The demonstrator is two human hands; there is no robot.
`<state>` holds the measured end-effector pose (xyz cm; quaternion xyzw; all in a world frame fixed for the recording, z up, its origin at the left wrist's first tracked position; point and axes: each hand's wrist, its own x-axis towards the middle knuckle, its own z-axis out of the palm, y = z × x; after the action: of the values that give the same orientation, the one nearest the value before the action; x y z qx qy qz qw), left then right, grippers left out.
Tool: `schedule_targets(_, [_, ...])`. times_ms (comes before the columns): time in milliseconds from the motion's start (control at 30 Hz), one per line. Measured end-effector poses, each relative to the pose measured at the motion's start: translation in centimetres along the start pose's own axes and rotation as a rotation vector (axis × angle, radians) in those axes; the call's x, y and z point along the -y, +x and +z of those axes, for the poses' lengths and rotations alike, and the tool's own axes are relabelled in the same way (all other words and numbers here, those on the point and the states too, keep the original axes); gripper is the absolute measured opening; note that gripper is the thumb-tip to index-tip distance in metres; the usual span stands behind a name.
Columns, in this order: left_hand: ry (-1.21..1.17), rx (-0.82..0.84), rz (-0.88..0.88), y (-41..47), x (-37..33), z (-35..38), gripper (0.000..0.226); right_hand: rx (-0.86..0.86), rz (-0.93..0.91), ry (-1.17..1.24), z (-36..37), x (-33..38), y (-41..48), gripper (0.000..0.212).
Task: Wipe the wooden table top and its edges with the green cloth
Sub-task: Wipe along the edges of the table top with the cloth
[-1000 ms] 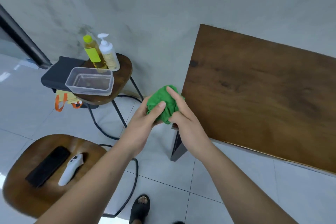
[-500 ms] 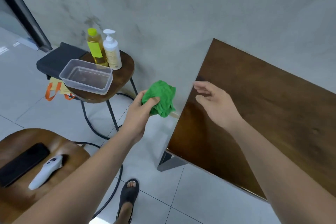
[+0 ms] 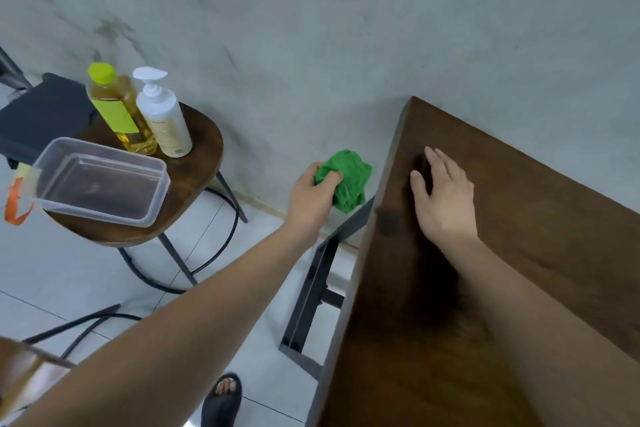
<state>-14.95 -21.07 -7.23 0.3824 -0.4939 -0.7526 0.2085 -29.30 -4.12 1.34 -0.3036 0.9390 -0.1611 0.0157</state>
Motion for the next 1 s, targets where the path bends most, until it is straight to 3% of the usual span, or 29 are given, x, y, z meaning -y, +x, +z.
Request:
schedule_targets(133, [0.1,0.034,0.087,5.2,-2.0,4.6,0.007,-0.028,0.013,-0.028,0.3,-0.2,0.2,0.057])
schedule_targets(367, [0.327,0.065,0.35,11.6,-5.0,10.4,0.032,-0.037,0.019,-0.053,0.5,-0.2,0.3,0.057])
schedule_targets(600, [0.397,0.132,0.362,14.4,-6.0,13.0,0.036,-0.058,0.014,-0.06,0.5,-0.3,0.4,0.056])
schedule_targets(767, [0.371,0.196,0.284,10.2,-3.4,9.4,0.024,-0.062,0.019,-0.061,0.4,-0.1,0.3,0.056])
schedule_targets(1000, [0.201,0.319,0.262,-2.3,1.3,1.3,0.025,-0.045,0.022,-0.062,0.2,0.2,0.1,0.058])
